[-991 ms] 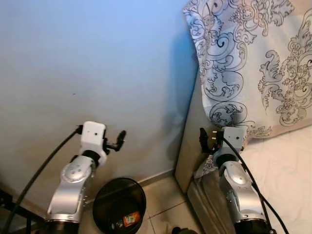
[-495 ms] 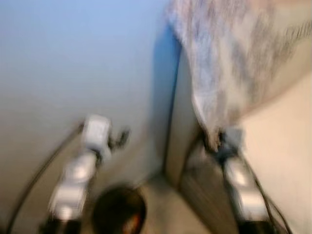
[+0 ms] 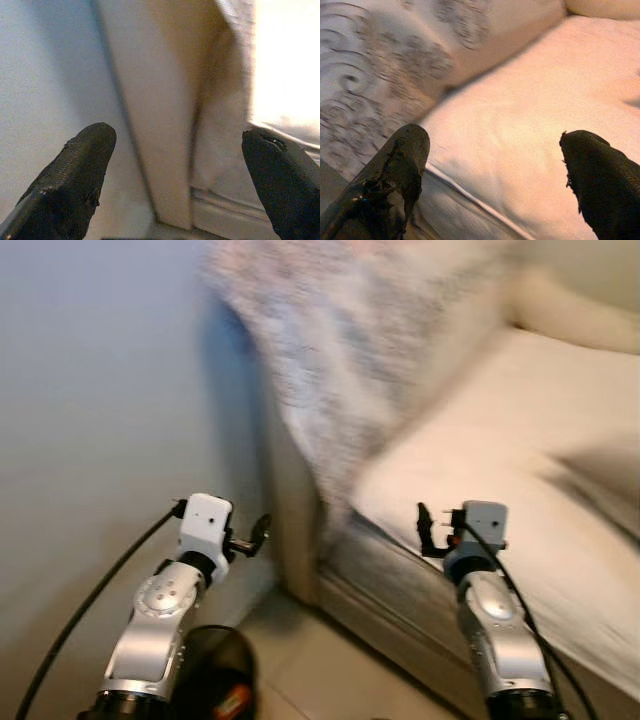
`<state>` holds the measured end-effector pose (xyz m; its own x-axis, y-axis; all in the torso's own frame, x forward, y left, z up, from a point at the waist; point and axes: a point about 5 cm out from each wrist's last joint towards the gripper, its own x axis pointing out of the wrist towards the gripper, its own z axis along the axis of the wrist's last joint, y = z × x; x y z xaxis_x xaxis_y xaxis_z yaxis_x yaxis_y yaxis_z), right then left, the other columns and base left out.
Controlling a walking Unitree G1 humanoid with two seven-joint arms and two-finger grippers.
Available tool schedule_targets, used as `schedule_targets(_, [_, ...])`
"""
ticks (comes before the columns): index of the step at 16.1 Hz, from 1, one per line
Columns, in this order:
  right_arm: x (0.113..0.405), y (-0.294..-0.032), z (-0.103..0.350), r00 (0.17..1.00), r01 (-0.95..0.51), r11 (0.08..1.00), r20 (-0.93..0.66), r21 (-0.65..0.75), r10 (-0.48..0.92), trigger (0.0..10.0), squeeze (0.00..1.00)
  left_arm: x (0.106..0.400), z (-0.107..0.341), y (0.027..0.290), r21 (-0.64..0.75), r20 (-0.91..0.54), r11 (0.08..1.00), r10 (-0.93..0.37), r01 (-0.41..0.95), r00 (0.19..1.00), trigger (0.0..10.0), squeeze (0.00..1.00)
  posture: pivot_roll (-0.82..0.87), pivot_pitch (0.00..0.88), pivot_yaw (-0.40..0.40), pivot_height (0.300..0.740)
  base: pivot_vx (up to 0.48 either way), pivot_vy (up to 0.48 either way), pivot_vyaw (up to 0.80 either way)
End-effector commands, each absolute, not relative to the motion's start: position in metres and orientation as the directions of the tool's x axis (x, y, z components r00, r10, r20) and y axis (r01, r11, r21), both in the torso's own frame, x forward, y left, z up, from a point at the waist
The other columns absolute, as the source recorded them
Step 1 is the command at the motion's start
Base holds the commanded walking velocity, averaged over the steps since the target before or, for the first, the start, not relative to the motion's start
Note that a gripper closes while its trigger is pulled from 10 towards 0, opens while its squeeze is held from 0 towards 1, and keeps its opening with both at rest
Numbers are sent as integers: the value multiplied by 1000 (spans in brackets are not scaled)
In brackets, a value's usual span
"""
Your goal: Clean up the room
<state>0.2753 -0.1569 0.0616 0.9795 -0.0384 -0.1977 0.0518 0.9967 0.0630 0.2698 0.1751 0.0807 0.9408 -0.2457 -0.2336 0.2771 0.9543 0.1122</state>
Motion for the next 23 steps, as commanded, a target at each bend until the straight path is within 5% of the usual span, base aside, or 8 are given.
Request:
schedule_targets(1, [278,-154,65,982,43,996,-187,75,-28,10000,0,271,84,176,132,-222,952,-242,276,944,10000,0,47,0,13,740,0,0,-763])
schedule_targets(15, [283,-156,71,986,39,997,-165,62,-28,10000,0,279,87,179,115,-197,969,-192,217,961,10000,0,49,0,2,740,0,-337,-96])
schedule_targets(23, [290,-159,77,988,37,999,-150,30,-32,10000,0,287,91,176,93,-180,970,-205,224,962,10000,0,51,0,-12,740,131,0,-800])
